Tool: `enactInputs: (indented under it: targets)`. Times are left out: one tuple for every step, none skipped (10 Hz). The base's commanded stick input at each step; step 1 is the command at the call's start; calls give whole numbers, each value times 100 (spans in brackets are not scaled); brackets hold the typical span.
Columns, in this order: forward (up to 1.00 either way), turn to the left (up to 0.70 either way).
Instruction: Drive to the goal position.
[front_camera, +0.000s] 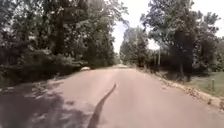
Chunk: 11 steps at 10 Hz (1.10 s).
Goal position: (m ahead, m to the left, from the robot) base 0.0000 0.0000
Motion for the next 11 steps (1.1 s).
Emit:
enactInputs:
  targets:
    - [70,0]
    - [70,0]
    - [70,0]
    - [70,0]
    - [70,0]
    - [70,0]
    - [70,0]
    - [70,0]
    - [70,0]
    - [70,0]
    - [70,0]
